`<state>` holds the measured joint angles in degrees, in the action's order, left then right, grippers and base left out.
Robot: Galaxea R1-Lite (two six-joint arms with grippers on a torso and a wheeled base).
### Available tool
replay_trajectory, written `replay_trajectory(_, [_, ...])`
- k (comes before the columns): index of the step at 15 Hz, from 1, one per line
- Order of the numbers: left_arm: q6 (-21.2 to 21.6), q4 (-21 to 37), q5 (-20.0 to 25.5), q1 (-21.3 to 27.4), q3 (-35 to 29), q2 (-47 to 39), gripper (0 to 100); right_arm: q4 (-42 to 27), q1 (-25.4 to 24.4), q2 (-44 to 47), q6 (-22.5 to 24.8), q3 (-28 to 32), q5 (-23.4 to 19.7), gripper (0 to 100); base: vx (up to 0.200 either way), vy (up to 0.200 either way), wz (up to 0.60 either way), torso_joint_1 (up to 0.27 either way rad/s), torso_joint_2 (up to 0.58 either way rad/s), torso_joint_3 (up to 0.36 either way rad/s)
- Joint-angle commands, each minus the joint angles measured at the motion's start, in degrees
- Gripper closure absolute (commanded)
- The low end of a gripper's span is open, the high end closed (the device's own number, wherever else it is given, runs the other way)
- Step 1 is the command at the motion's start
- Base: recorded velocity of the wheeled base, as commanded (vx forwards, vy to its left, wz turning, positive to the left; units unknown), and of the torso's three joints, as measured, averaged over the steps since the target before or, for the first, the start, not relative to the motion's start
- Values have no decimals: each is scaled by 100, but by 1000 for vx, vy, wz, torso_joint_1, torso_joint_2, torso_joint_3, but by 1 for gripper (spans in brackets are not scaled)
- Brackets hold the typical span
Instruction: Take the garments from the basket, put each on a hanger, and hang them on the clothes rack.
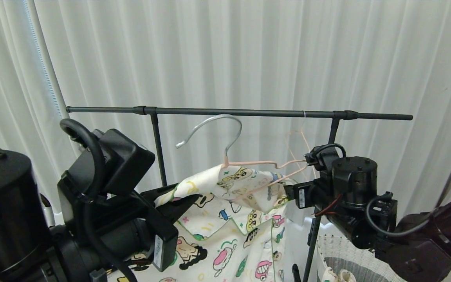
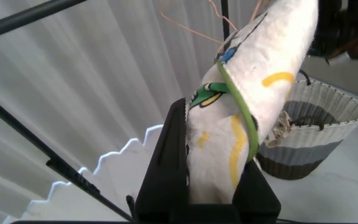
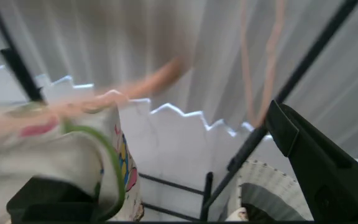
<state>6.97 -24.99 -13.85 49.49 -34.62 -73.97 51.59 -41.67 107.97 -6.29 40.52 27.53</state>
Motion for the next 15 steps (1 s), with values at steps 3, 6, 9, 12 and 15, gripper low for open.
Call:
replay_trajectory(3, [-64, -6, -4, -1, 34, 14, 100, 0, 458, -215, 5, 26, 7, 0, 0, 0, 0, 0, 0, 0])
replay_trajectory(6, [-126, -6, -13, -1, 122, 6, 100, 220, 598, -224, 102, 79, -2, 0, 0, 0, 0, 0, 0, 0])
replay_trajectory(9, [-144, -6, -13, -107, 360, 41, 100, 264, 660, -224, 172, 87, -19, 0, 0, 0, 0, 0, 0, 0])
replay_trajectory(12, [-337, -6, -21, -256, 324, 50, 100, 325, 704, -224, 181, 96, -19, 0, 0, 0, 0, 0, 0, 0])
replay_trajectory(15, [-346, -6, -180, -274, 342, 23, 100, 378, 704, -233, 295, 96, -37, 0, 0, 0, 0, 0, 0, 0])
